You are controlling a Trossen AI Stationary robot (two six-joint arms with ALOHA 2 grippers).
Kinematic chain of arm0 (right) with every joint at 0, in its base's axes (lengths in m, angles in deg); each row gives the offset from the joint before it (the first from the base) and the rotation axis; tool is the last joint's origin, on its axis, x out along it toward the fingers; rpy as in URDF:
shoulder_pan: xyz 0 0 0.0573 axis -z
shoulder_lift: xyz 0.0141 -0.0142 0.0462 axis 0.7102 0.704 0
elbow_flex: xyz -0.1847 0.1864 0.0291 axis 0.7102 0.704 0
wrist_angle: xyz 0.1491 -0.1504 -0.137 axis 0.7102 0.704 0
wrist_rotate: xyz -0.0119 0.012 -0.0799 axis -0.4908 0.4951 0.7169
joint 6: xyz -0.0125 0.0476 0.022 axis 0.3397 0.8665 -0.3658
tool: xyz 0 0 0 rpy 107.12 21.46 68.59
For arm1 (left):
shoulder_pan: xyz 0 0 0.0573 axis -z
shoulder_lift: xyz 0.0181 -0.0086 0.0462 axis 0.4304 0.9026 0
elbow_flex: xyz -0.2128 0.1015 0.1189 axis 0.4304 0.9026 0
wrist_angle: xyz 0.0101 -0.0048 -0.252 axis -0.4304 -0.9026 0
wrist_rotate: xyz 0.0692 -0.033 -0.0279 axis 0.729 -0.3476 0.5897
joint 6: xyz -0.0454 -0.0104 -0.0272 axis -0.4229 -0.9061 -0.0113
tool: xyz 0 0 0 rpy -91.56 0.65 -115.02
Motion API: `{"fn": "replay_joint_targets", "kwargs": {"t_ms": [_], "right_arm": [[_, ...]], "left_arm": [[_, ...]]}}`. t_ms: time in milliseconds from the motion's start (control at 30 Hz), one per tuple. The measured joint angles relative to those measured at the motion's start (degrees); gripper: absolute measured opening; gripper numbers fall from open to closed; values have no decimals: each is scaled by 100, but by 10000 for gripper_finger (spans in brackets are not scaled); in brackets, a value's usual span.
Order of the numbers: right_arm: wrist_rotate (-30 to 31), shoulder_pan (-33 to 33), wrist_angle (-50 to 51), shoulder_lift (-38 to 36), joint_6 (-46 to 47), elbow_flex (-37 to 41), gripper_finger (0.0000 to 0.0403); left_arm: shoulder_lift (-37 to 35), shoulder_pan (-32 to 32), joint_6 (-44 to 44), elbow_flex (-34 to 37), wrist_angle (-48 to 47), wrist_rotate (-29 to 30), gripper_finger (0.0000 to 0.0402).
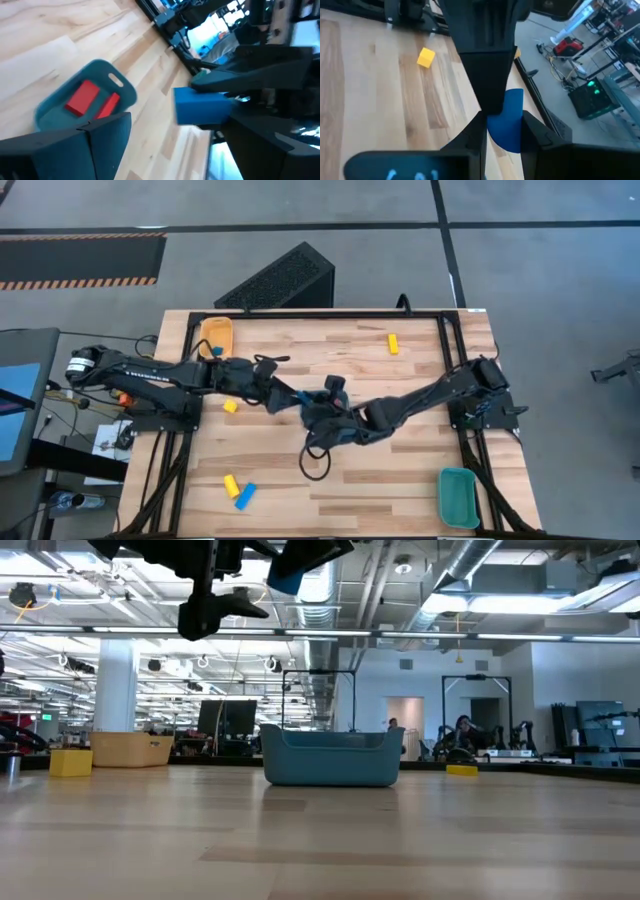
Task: Sort & place blocks by color
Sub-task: Put the right blue block into the yellow bin
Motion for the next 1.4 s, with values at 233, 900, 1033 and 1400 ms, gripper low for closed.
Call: {"fn": "replay_joint_targets", "kwargs": {"t_ms": [233, 900, 1033, 1400], "right_arm": [[161, -71, -150, 11, -550, 7, 79], [970, 46, -1464, -52, -2390, 0, 79], [915, 178, -1505, -141, -2483, 2, 79], [83, 503, -1325, -216, -2233, 4, 82]], "left_arm": [[0, 4, -17, -2, 113, -22, 295], [-202, -848, -242, -56, 1392, -1589, 295], [-201, -850, 456, -56, 1310, -1538, 286], [-213, -1297, 847, -61, 1069, -1253, 136]]}}
